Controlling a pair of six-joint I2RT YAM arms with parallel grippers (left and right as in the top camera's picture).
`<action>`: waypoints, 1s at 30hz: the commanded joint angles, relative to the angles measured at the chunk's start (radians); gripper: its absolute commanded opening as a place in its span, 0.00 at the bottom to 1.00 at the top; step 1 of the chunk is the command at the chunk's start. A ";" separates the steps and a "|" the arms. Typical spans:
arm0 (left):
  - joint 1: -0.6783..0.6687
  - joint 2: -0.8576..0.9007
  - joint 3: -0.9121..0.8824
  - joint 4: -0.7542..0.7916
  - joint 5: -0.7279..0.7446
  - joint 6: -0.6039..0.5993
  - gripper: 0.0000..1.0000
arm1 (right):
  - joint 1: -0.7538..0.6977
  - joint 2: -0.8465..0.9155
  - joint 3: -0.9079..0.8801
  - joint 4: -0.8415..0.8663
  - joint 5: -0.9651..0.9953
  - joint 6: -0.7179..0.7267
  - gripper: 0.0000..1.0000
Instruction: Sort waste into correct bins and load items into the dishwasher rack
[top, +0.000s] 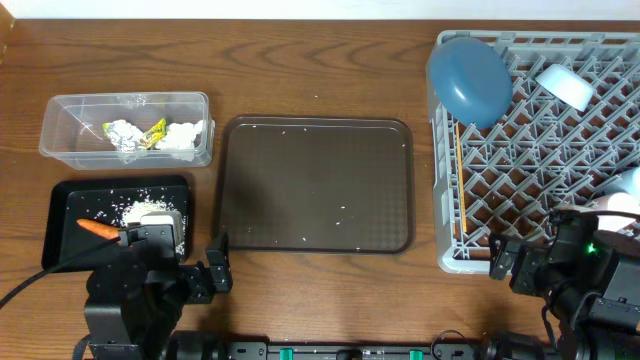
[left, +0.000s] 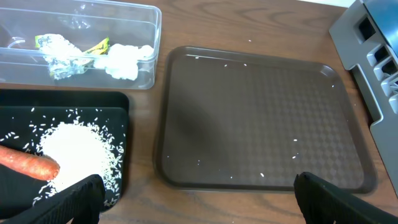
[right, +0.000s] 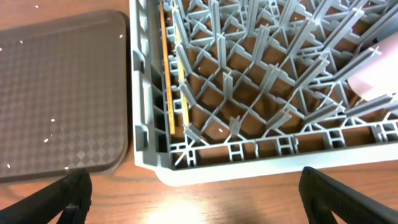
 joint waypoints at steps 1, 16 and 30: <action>0.003 -0.002 -0.007 0.002 -0.009 -0.006 0.98 | 0.008 -0.002 -0.008 -0.007 0.002 0.013 0.99; 0.003 -0.002 -0.007 0.002 -0.008 -0.005 0.98 | 0.015 -0.045 -0.009 0.012 0.003 0.010 0.99; 0.003 -0.002 -0.007 0.002 -0.009 -0.006 0.98 | 0.127 -0.372 -0.226 0.343 -0.087 -0.013 0.99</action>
